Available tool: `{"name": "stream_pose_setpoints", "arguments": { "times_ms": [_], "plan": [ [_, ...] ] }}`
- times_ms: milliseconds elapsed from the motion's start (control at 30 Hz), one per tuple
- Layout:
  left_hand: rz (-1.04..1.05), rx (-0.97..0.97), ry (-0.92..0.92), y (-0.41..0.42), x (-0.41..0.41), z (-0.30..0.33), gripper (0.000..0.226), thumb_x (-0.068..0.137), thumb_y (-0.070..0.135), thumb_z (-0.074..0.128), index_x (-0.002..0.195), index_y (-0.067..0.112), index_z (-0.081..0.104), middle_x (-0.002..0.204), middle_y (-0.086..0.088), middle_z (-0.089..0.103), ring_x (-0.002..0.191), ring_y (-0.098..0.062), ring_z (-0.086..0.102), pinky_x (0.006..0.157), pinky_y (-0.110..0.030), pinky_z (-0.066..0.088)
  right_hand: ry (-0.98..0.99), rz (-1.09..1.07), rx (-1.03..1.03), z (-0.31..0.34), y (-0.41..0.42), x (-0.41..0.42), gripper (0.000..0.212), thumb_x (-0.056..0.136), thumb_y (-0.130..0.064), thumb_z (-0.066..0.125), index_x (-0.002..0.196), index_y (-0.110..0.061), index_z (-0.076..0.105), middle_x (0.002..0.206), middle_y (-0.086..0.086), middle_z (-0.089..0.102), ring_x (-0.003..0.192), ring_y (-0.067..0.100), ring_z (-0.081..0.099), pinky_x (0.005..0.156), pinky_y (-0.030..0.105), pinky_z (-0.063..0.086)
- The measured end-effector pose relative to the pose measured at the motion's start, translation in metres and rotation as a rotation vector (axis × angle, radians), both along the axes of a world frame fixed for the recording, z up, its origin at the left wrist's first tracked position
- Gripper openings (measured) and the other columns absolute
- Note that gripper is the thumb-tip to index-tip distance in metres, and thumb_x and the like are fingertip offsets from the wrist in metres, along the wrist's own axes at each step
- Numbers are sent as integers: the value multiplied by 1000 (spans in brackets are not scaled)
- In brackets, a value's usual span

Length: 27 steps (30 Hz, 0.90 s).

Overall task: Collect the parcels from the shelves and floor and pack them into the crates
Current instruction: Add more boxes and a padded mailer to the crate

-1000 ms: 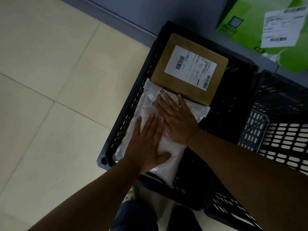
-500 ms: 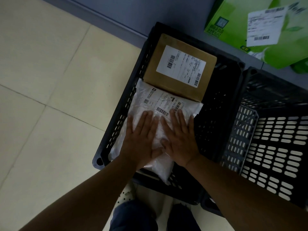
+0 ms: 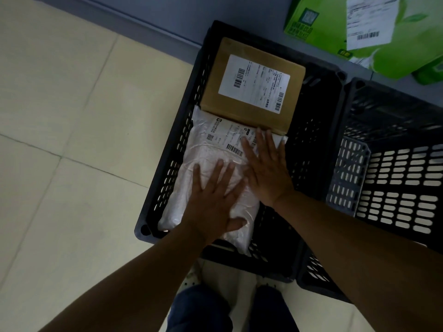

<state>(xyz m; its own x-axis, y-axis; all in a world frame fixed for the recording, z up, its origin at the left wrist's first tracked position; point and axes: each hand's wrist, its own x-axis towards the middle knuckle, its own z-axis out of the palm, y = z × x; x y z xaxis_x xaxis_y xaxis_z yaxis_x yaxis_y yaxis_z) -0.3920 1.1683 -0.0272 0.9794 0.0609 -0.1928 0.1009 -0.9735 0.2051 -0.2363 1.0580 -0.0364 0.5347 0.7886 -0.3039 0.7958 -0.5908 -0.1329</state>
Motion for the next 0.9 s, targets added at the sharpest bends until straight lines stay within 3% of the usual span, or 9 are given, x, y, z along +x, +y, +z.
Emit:
{"name": "stream_pose_setpoints", "arguments": {
  "times_ms": [267,500,600,733,833,900],
  "plan": [
    [47,-20,-103,-16,2,8,59,94,49,27,144,19,35,152,-16,26,142,-34,18,107,-69,17,57,-138,234,13,-19,-15,55,98,-32,26,148,-23,5,158,9,2,146,22,-3,119,45,4],
    [51,34,-43,-10,4,17,61,91,55,27,141,22,41,149,-16,32,138,-36,28,102,-71,22,46,-143,176,29,-40,-26,55,99,-33,22,149,-22,3,156,5,-6,146,21,-7,119,40,1],
    [60,61,-34,-4,4,40,63,90,54,30,144,22,33,150,-17,30,140,-36,24,106,-70,15,8,-158,127,53,-47,-29,55,98,-37,20,149,-20,6,157,7,1,146,23,-4,118,41,2],
    [44,87,23,14,8,89,75,85,50,52,147,21,25,153,-15,23,143,-34,15,110,-65,11,-51,-190,8,97,-59,-34,59,97,-35,36,149,-16,15,156,10,21,145,28,11,118,46,6],
    [38,107,71,30,14,135,76,89,52,46,149,23,10,157,-10,11,145,-30,3,115,-58,5,-30,-278,-45,143,-71,-39,61,97,-35,38,150,-17,14,156,10,22,145,29,12,118,48,5],
    [33,109,68,35,20,173,74,89,49,48,149,22,14,156,-9,17,145,-29,10,116,-53,8,-49,-314,-58,180,-79,-43,61,96,-34,42,150,-17,19,153,12,28,143,31,20,117,48,11]
  ]
}}
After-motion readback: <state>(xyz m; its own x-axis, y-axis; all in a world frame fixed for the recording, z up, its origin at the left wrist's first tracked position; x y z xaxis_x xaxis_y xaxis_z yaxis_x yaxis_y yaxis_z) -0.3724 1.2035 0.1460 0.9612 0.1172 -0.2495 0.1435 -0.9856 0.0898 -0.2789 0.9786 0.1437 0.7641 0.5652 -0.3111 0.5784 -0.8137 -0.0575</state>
